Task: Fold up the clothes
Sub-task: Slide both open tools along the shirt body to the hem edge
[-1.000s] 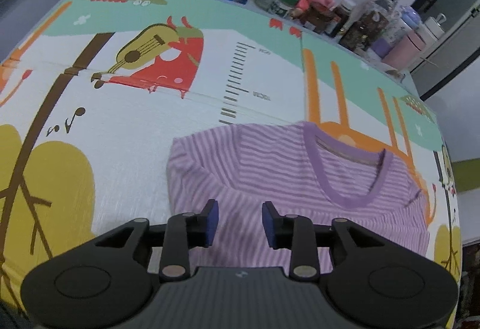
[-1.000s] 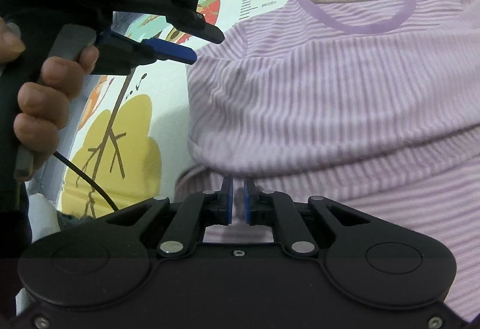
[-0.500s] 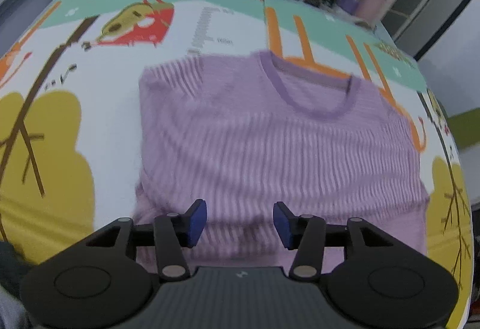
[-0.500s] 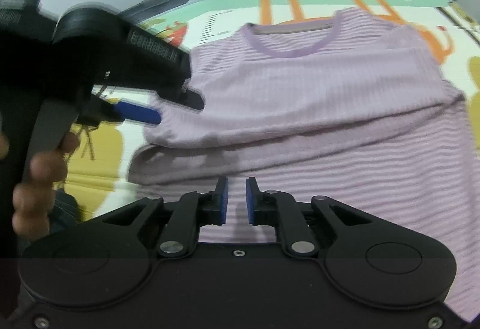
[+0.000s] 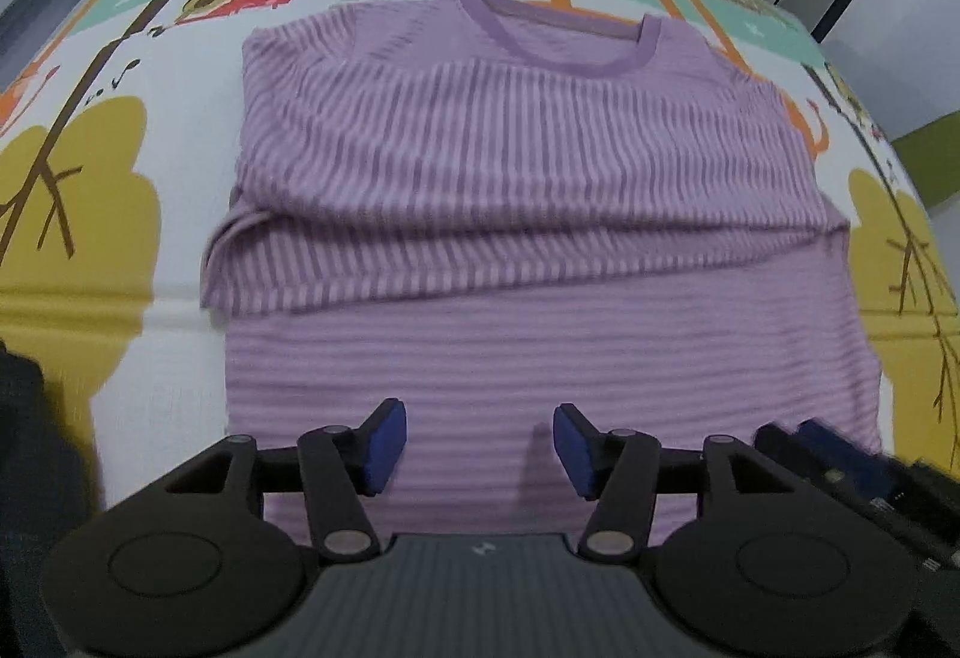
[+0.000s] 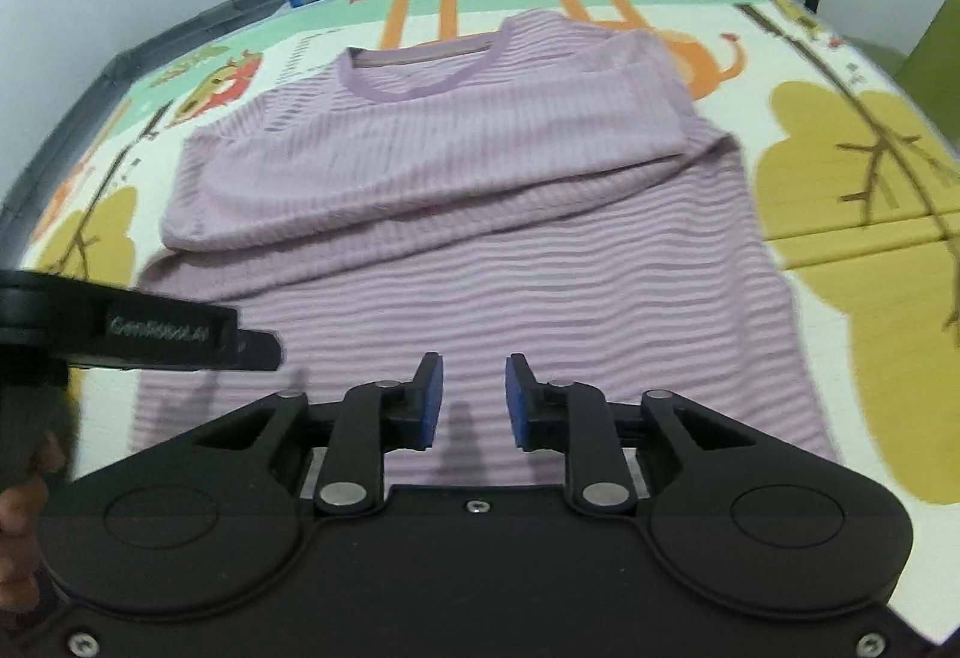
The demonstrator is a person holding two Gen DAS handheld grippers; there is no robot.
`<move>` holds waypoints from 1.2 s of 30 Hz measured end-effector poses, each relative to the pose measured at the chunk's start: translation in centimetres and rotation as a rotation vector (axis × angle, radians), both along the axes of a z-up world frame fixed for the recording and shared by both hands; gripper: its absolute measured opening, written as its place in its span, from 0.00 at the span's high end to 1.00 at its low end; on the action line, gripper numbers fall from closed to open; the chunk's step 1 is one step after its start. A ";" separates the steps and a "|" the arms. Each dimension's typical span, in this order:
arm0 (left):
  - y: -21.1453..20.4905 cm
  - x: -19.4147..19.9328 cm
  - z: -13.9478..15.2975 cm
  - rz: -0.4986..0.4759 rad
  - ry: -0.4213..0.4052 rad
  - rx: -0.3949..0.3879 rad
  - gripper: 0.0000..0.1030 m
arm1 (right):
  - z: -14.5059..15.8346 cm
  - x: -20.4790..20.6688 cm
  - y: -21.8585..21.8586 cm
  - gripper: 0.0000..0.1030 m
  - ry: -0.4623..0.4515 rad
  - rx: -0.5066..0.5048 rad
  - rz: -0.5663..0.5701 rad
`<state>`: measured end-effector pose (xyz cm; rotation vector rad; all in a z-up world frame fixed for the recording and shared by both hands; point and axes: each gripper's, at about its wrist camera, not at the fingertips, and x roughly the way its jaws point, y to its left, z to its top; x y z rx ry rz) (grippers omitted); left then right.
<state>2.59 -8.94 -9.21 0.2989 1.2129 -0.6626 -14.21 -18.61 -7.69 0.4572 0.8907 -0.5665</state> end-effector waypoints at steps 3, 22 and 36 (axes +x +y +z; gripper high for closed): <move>0.7 -1.0 -0.3 0.003 -0.003 0.009 0.43 | 0.0 -1.4 0.1 0.73 0.018 -0.037 0.004; 3.3 -6.6 -1.4 -0.020 -0.040 0.091 0.28 | -1.0 -7.9 0.2 0.62 0.083 -0.031 0.026; 5.4 -10.4 -1.6 0.053 0.010 0.132 0.18 | -1.0 -11.4 1.5 0.49 0.144 -0.024 0.117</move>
